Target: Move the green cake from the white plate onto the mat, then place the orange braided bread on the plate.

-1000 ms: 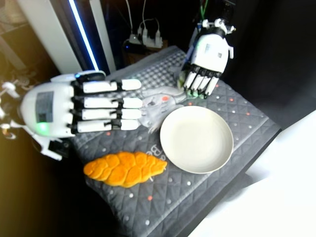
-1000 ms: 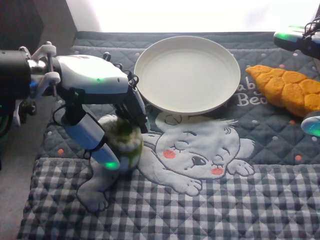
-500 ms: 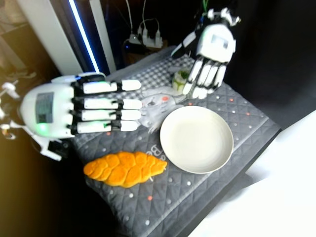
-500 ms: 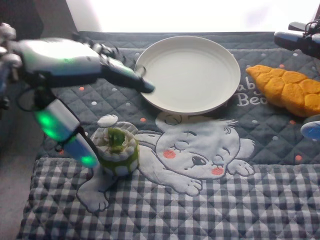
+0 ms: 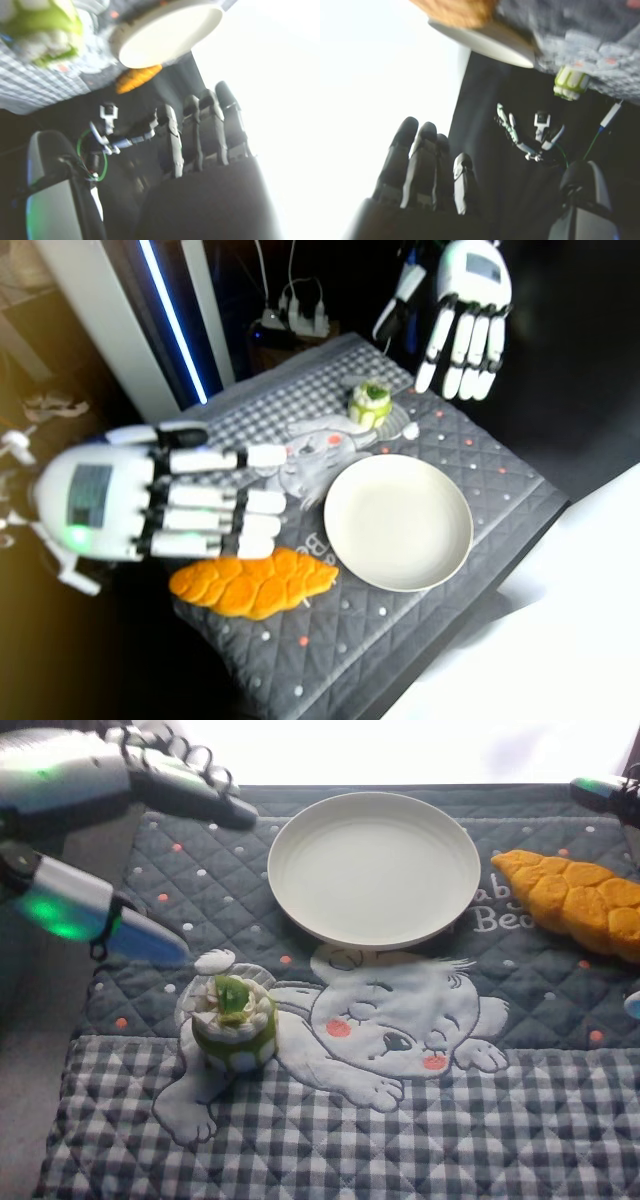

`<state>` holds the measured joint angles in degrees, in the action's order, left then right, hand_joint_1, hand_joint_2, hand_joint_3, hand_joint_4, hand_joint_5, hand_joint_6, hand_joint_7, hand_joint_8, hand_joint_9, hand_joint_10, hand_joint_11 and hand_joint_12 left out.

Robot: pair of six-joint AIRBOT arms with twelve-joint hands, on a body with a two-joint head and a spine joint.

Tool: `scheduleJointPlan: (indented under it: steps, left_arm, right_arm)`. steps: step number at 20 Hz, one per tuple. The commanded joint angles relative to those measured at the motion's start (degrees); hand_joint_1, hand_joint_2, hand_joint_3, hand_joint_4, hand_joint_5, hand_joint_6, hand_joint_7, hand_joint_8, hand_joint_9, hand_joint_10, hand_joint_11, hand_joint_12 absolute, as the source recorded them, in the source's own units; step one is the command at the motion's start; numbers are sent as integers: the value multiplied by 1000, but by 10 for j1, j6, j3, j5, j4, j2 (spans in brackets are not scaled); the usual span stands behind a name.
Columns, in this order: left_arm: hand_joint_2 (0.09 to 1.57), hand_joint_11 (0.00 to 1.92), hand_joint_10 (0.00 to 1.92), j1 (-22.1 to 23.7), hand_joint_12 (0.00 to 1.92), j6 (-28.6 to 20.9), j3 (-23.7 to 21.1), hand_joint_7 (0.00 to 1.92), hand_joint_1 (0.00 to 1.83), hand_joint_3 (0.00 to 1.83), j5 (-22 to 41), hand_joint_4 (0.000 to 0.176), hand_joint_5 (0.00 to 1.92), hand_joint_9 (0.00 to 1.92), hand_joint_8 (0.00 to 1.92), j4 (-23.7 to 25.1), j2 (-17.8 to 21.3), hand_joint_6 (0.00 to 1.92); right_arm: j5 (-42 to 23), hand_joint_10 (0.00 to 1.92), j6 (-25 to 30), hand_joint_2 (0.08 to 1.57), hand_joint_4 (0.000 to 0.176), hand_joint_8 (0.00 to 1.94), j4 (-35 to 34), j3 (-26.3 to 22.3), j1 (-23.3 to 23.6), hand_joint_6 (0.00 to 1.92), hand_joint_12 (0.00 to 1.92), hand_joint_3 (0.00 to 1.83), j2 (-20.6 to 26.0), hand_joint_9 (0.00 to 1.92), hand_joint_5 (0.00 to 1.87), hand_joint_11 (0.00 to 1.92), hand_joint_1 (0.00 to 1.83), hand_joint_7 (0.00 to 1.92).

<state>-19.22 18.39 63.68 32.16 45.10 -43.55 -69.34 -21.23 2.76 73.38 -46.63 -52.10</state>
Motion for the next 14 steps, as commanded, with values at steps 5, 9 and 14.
scheduleJointPlan:
  steps: [5,9,14]
  left_arm:
    - [1148,98,30,-8,1235,49,-8,490,396,38,90,0,454,491,3,-93,24,0]
    - [1257,13,5,-9,1203,56,-15,499,330,0,108,10,508,534,1,-105,29,6]
    - [1237,63,11,-17,1224,81,-21,590,222,0,120,99,485,626,5,-131,35,8]
  right_arm:
    - [-9,0,4,622,176,0,-23,21,5,0,558,0,-1,131,0,0,537,62]
    - [19,1,29,625,176,4,-27,46,5,0,422,0,-15,95,0,0,577,59]
    - [48,14,72,629,176,1,-26,83,5,0,659,0,-47,219,0,0,631,112]
